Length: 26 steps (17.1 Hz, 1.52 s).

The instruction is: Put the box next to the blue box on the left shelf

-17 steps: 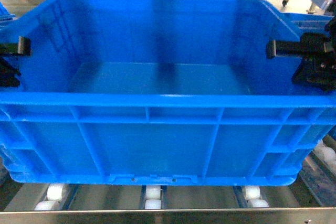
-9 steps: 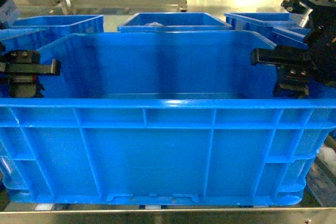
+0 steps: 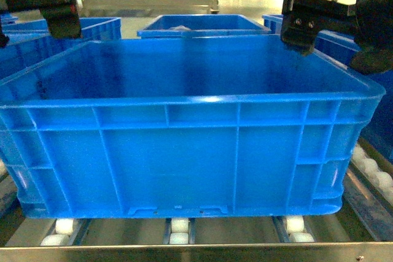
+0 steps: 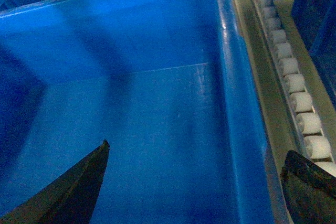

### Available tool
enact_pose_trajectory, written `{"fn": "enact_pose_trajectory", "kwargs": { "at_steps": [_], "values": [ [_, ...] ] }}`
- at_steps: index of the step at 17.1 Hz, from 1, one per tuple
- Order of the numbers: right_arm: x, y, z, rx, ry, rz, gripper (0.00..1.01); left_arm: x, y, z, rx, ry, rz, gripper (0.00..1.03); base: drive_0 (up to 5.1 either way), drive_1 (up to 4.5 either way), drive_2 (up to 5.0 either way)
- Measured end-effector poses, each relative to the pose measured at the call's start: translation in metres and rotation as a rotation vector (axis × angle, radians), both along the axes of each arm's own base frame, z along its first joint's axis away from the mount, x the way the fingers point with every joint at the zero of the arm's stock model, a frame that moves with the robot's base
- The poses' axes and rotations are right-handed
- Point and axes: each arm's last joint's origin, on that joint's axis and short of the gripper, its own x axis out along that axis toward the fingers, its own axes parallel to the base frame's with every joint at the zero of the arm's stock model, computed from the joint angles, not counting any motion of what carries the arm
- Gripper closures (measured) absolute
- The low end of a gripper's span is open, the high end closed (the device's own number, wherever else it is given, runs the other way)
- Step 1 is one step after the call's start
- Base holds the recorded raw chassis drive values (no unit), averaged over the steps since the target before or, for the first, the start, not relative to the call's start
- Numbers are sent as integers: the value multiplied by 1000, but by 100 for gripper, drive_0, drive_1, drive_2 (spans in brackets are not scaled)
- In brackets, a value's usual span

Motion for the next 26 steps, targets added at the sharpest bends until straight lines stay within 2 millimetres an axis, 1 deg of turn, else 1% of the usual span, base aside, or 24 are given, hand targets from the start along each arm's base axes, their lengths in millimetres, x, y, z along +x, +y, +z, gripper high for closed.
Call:
{"fn": "enact_pose_trajectory", "kwargs": {
  "at_steps": [1,5,6,7,8,9,10,11,12,13,14,15,16,18,20,26],
  "values": [
    [-1,-1,3,-8,-29,-12,3,-2,1,4,-2,-13,2,5,0,0,0],
    [-10,-2,2,-58,-46,-23,3,-11,3,-5,8,58,-16,5,0,0,0],
    [-10,-2,2,-63,-48,-21,3,-11,3,-3,7,35,-18,5,0,0,0],
    [-9,-3,0,-77,-205,-50,8,-14,6,-5,26,-135,-53,15,0,0,0],
    [-14,-7,-4,-114,-312,-68,16,-24,8,-9,47,-204,-70,22,0,0,0],
    [-36,-21,-17,-166,-429,-69,28,-46,15,-20,78,-269,-74,35,0,0,0],
    [-59,-39,-23,-188,-532,-86,43,-64,23,-26,93,-314,-61,49,0,0,0],
    [-72,-50,-21,-196,-596,-105,54,-76,27,-27,101,-335,-55,60,0,0,0],
    [-86,-58,-21,-200,-629,-109,65,-89,28,-31,102,-341,-67,73,0,0,0],
    [-97,-62,-25,-199,-628,-96,75,-96,30,-35,103,-334,-72,81,0,0,0],
    [-111,-67,-36,-208,-602,-80,88,-107,32,-42,103,-319,-75,93,0,0,0],
    [-119,-71,-42,-215,-584,-79,97,-115,35,-46,103,-312,-69,102,0,0,0],
    [-126,-75,-46,-223,-576,-81,99,-121,36,-48,105,-312,-66,101,0,0,0],
    [-131,-78,-47,-224,-582,-83,99,-126,38,-48,104,-317,-66,101,0,0,0],
    [-139,-81,-46,-222,-596,-87,99,-133,45,-50,103,-323,-79,101,0,0,0],
    [-152,-86,-50,-221,-599,-86,99,-144,49,-54,105,-319,-60,101,0,0,0]
  ]
}}
